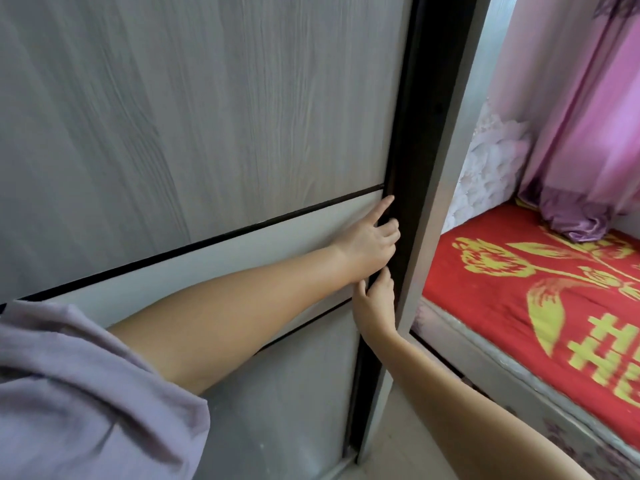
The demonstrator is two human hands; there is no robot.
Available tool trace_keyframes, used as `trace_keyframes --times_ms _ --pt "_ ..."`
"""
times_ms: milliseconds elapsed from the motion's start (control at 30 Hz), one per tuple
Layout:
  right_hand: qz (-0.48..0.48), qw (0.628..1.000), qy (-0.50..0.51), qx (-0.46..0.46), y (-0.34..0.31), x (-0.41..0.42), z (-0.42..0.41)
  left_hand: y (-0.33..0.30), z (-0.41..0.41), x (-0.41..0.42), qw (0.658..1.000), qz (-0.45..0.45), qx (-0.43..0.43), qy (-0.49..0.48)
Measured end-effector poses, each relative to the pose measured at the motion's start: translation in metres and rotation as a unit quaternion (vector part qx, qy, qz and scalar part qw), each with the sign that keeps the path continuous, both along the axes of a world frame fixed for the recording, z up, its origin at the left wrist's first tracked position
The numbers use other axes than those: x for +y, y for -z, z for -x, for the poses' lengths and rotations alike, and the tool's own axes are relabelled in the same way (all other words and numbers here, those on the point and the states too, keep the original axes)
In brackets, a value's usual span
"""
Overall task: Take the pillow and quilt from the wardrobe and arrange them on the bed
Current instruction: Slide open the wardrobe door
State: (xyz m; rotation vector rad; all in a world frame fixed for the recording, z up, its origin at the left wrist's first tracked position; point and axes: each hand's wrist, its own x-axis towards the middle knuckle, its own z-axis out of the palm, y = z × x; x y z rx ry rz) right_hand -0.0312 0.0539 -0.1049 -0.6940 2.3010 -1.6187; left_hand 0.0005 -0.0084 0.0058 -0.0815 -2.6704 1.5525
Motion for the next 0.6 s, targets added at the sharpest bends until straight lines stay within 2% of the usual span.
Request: trace_keyframes --times_ms 300,600 --pt "-0.016 0.997 -0.078 0.012 0.002 0.006 -0.079 0.001 -0.09 0.004 0.999 0.006 0.006 -0.04" --pt "-0.055 0.985 -0.16 0.02 -0.001 0.001 -0.172 0.005 -0.213 0.014 0.99 -0.001 0.019 -0.137"
